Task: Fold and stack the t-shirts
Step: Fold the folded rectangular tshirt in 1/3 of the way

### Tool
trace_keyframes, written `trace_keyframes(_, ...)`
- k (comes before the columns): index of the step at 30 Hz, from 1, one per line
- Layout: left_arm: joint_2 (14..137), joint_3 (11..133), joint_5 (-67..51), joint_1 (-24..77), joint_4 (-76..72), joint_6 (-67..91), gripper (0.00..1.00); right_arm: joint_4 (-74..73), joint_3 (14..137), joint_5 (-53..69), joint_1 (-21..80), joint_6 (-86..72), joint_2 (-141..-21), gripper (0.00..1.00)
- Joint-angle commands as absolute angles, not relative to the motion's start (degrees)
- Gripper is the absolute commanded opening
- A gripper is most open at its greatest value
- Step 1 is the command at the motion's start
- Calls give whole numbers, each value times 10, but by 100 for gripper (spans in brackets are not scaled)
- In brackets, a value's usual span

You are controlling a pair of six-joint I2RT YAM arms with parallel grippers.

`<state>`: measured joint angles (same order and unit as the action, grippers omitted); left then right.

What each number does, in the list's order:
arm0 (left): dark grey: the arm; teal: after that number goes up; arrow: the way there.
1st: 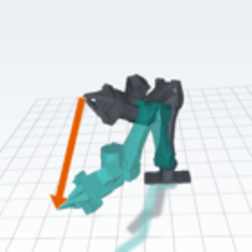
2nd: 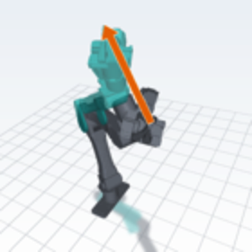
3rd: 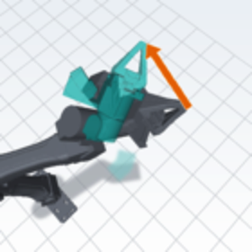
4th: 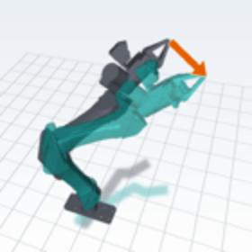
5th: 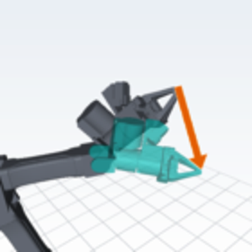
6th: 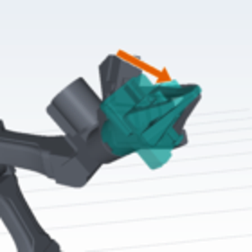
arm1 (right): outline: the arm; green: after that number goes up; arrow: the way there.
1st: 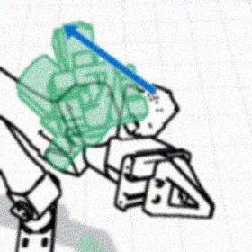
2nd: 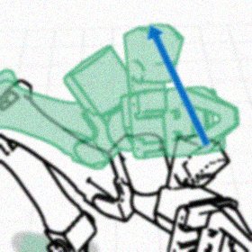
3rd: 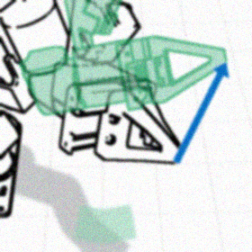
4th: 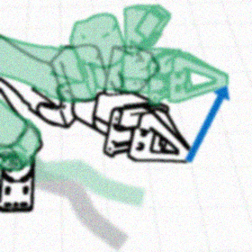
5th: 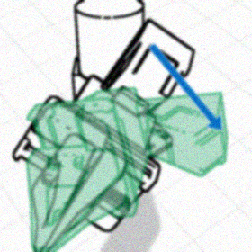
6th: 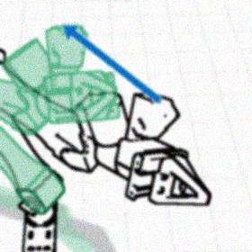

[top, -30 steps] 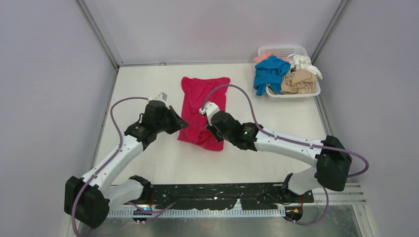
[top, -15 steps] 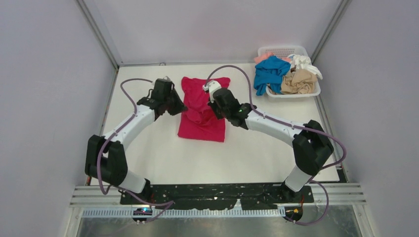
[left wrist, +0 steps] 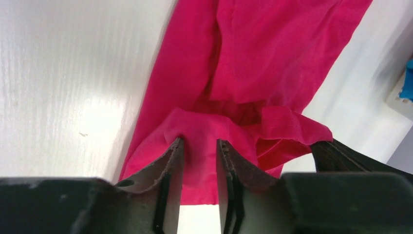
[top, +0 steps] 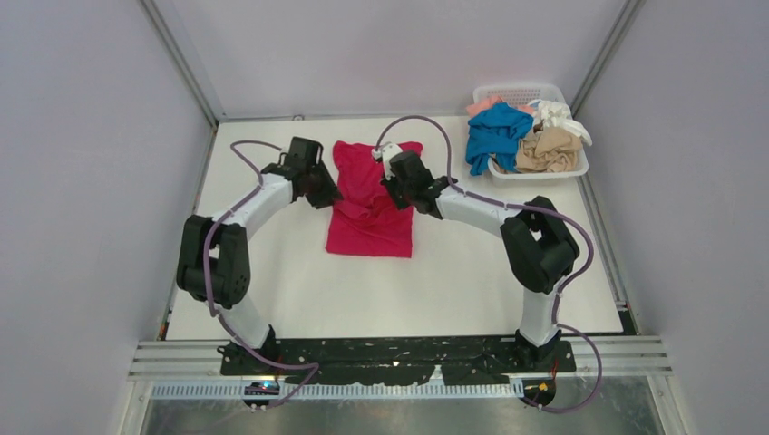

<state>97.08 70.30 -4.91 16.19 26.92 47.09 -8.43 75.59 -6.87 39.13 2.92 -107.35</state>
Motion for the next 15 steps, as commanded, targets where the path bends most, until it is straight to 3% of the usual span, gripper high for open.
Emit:
trace_keyframes(1,991,741,-49,154,286,459,47,-61,798,-49,380,27,-1096,16)
trace_keyframes(4,996,761,-66,149,295,447,74,-73,810,-56,376,22,-1095,46)
trace_keyframes(5,992,768,-62,148,307,443,82,-76,812,-58,374,20,-1086,61)
trace_keyframes(6,982,771,-53,148,316,439,88,-79,811,-61,374,19,-1079,66)
trace_keyframes(7,968,765,-40,148,321,436,92,-80,803,-58,374,16,-1062,89)
trace_keyframes(8,940,753,-24,148,322,436,98,-79,797,-53,374,13,-1051,97)
trace_keyframes(15,791,606,56,147,313,436,100,22,683,206,381,-94,-977,95)
